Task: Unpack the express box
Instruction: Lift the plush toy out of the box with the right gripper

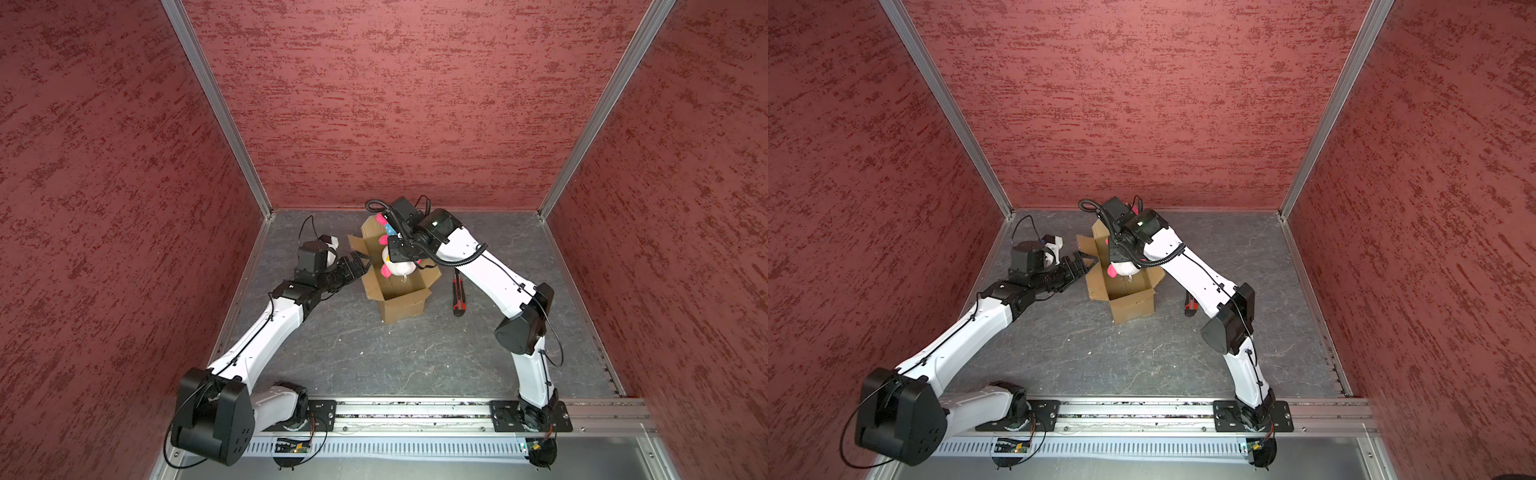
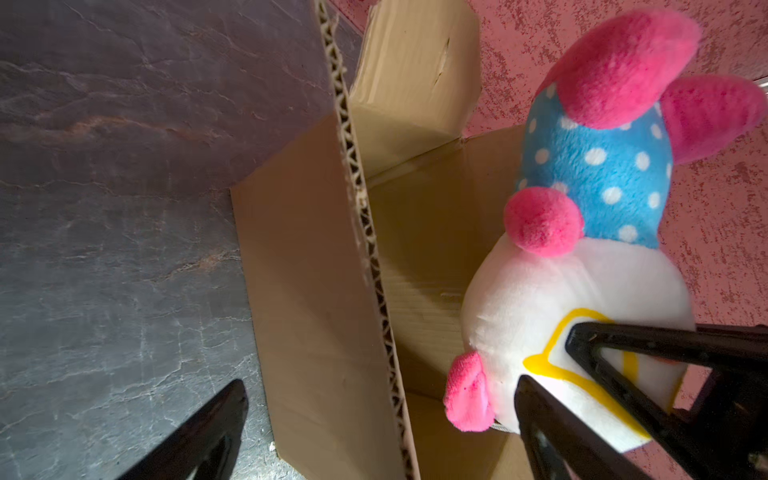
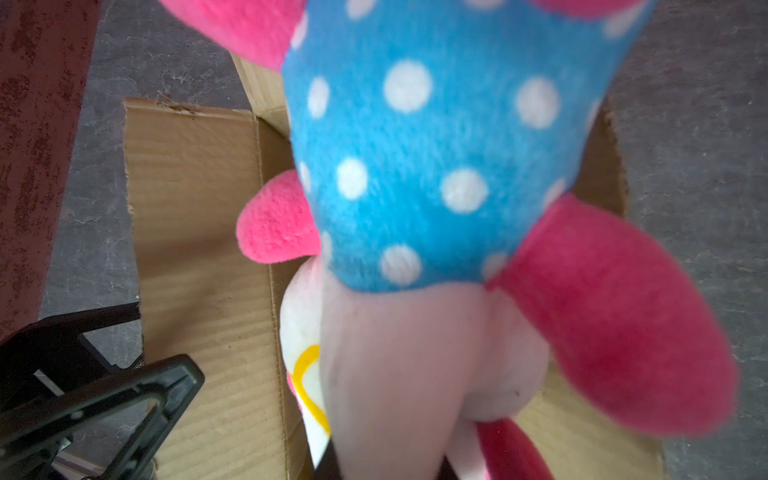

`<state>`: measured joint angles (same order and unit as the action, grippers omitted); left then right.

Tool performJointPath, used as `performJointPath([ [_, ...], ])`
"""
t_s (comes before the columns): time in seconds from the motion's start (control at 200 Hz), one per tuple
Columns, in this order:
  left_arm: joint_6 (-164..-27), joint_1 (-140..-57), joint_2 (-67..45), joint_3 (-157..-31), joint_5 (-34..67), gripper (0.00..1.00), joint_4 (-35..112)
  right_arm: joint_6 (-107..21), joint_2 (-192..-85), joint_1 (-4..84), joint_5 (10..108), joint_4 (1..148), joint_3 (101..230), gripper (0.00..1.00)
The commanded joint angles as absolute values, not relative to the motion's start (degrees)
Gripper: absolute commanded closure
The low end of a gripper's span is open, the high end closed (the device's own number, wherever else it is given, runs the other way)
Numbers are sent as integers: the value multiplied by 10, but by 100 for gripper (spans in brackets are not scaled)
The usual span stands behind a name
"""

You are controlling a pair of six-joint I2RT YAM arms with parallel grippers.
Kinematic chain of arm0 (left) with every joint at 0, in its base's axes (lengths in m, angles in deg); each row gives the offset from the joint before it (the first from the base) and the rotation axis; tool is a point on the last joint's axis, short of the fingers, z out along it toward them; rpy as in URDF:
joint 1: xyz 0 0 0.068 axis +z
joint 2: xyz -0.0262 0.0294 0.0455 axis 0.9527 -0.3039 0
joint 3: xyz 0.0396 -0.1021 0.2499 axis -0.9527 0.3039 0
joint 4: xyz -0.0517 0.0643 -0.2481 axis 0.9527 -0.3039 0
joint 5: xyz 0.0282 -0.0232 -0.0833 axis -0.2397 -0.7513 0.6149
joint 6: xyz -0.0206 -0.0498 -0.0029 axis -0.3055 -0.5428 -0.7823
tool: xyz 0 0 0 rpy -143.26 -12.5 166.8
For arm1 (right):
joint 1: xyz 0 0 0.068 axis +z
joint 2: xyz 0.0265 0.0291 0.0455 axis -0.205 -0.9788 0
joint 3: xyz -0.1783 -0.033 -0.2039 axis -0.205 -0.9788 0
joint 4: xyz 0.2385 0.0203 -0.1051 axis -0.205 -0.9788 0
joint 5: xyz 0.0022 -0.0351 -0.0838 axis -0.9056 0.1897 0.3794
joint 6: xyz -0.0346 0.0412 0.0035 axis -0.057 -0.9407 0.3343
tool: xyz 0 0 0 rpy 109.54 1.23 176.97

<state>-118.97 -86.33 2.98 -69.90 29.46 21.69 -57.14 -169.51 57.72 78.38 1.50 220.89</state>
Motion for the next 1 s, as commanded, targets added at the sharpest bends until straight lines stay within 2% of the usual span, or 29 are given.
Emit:
performJointPath([
  [0.0,-1177,-852,44,-715,298,0,203,-564,-1652,583,816,41,2205,86],
  [0.561,-1168,-819,70,-727,298,0,205,-537,-1573,578,884,54,2165,87],
  [0.992,-1167,-831,89,-729,269,0,209,-530,-1434,486,896,94,2013,87],
])
